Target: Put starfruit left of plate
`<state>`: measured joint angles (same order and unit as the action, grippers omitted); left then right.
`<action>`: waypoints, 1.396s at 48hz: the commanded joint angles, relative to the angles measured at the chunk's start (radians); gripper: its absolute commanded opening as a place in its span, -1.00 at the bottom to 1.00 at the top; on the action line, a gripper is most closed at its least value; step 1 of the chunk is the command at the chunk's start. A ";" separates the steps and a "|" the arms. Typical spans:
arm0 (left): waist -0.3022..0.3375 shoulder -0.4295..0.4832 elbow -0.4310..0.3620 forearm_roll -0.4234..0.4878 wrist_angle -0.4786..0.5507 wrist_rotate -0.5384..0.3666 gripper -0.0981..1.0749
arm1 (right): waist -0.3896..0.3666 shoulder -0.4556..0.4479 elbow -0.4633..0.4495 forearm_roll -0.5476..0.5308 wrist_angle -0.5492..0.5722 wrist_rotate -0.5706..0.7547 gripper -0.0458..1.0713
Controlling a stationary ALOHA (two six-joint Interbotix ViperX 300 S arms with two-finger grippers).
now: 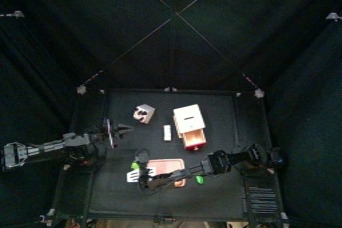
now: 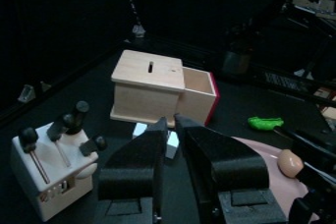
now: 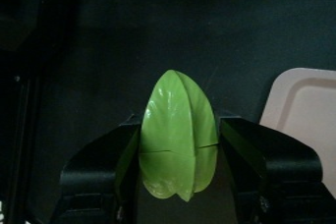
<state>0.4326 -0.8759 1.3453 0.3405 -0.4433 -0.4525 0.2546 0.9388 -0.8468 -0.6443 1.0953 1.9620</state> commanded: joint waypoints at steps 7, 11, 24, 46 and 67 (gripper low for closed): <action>0.000 0.002 -0.018 0.002 -0.005 0.002 0.19 | -0.005 0.005 -0.072 0.015 0.015 0.017 0.51; 0.000 0.002 -0.017 0.002 -0.003 0.002 0.19 | -0.005 0.015 -0.091 0.020 0.017 0.015 0.53; 0.000 0.002 -0.015 0.002 -0.003 0.002 0.19 | -0.005 0.028 -0.094 0.044 0.035 0.005 0.66; 0.000 0.002 -0.017 0.002 -0.003 0.003 0.19 | -0.005 0.026 -0.129 0.074 0.040 0.011 0.93; 0.000 0.002 -0.017 0.003 -0.003 0.003 0.19 | 0.003 0.011 -0.164 0.055 0.130 -0.008 0.93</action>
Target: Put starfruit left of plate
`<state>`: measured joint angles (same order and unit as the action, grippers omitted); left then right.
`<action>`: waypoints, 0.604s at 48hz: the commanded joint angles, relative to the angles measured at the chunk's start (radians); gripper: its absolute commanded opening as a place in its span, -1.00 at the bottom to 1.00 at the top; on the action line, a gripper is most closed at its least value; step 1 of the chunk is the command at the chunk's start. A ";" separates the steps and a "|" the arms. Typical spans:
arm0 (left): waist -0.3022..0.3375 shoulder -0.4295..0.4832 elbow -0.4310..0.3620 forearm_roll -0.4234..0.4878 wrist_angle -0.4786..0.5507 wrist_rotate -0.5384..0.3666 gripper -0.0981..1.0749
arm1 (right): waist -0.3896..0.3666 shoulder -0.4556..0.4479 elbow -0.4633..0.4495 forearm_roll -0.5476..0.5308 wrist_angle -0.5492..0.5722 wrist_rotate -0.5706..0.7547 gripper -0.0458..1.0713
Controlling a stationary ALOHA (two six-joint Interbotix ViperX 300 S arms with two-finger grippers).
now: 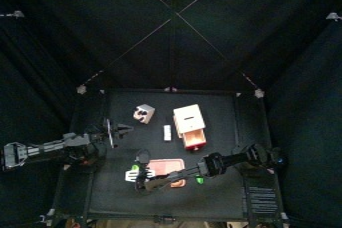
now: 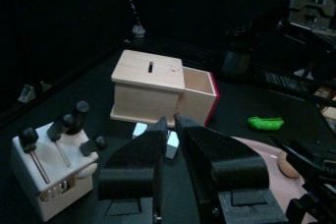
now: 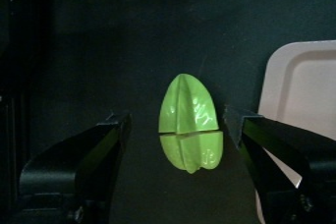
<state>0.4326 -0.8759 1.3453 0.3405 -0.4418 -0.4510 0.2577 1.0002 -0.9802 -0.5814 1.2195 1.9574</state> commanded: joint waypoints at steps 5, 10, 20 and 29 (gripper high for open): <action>0.000 0.002 -0.017 0.002 -0.005 0.002 0.19 | 0.000 -0.061 -0.031 -0.008 0.020 -0.005 0.93; 0.000 0.002 -0.017 0.002 -0.005 0.002 0.19 | 0.000 -0.067 -0.031 -0.008 0.026 -0.008 0.93; 0.000 0.002 -0.017 0.002 -0.005 0.002 0.19 | -0.002 -0.072 -0.031 -0.009 0.029 -0.037 0.93; 0.002 0.002 -0.020 0.002 -0.005 0.002 0.19 | -0.005 -0.115 -0.031 -0.011 0.069 -0.132 0.93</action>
<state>0.4326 -0.8759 1.3453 0.3405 -0.4418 -0.4510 0.2577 0.9925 -0.9802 -0.5860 1.2655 1.8561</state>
